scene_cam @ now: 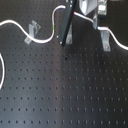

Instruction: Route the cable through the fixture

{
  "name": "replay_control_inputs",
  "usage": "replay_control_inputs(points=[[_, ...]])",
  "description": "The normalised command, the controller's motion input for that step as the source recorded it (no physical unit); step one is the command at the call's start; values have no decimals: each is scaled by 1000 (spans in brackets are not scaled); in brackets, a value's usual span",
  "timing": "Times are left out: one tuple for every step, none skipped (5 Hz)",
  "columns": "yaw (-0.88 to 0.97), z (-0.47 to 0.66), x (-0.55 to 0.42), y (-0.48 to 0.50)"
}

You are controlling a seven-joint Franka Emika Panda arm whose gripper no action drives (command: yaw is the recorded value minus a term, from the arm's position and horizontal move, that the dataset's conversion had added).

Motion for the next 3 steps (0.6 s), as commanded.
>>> replay_control_inputs(points=[[234,255,-198,-120],[214,277,-283,87],[237,280,-275,207]])
